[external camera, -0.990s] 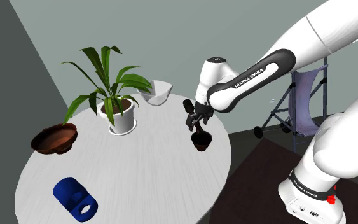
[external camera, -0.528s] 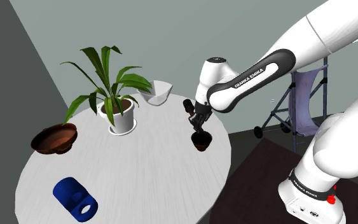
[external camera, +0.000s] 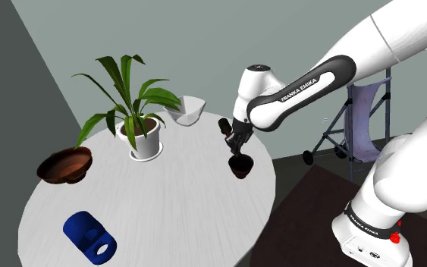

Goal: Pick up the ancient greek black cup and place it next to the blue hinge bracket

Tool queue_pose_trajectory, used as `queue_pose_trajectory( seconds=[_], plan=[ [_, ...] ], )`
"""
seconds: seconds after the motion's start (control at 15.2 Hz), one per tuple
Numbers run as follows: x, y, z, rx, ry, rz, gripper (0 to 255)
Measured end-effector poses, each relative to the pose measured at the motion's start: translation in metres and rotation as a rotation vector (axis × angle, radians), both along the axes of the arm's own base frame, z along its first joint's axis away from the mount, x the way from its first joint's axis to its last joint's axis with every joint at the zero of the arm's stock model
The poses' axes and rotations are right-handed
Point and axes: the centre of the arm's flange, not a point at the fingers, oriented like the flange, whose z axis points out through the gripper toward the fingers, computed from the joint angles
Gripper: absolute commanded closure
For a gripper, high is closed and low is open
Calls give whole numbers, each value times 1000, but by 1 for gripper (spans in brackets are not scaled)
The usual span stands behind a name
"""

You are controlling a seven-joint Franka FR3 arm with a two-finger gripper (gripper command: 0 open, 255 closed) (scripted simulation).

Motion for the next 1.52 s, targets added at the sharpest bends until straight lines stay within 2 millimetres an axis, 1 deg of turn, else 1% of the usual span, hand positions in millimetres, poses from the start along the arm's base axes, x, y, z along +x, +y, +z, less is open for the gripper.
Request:
queue_pose_trajectory(
  seconds=[1.52],
  plan=[
    [-1,0,121,0,0,0,255]
  ],
)
